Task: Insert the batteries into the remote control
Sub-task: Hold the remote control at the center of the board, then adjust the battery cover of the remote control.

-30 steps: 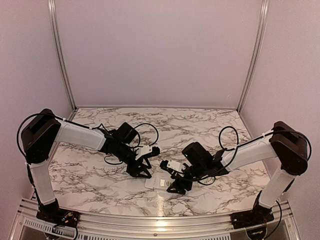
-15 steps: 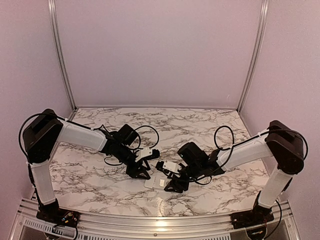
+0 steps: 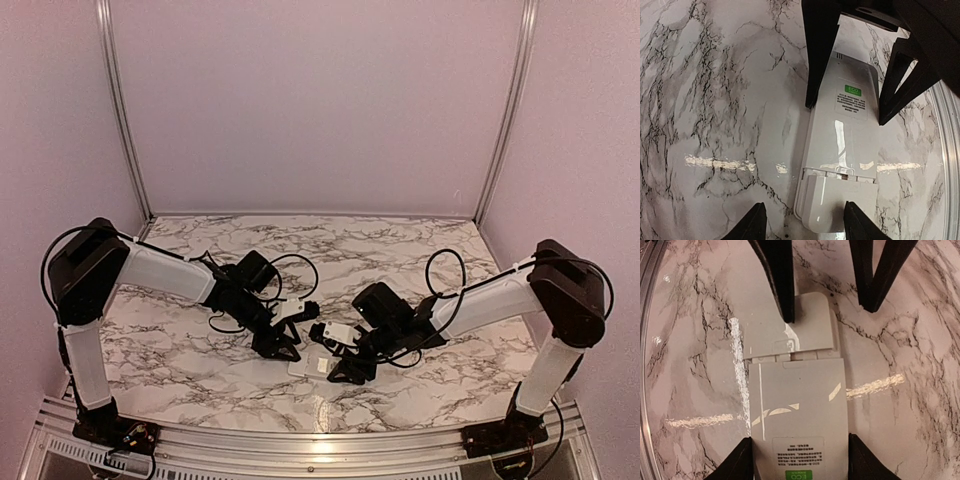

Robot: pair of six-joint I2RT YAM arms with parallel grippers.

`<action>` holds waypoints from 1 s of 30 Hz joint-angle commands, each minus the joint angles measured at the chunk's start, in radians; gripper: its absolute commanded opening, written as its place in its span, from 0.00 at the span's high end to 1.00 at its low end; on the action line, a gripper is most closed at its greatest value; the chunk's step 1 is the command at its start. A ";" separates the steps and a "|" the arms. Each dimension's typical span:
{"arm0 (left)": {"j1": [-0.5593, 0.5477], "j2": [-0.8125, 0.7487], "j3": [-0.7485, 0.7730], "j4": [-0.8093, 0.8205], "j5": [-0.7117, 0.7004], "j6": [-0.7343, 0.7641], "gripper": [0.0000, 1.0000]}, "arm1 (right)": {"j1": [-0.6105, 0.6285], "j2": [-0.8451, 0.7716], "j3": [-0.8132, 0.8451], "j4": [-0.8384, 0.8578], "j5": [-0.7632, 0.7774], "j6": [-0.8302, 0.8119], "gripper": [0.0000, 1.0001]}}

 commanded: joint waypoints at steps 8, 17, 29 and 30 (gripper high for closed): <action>0.009 0.016 0.023 -0.045 0.015 0.002 0.39 | 0.011 0.042 0.009 -0.032 -0.003 -0.023 0.54; 0.007 0.023 0.033 -0.047 0.039 -0.003 0.37 | 0.011 0.041 0.006 -0.030 -0.011 -0.029 0.56; 0.014 0.125 0.160 -0.159 0.015 0.032 0.57 | 0.020 0.040 0.000 -0.030 -0.032 -0.053 0.59; 0.014 0.131 0.163 -0.165 0.014 0.035 0.58 | 0.020 0.040 0.001 -0.030 -0.033 -0.052 0.59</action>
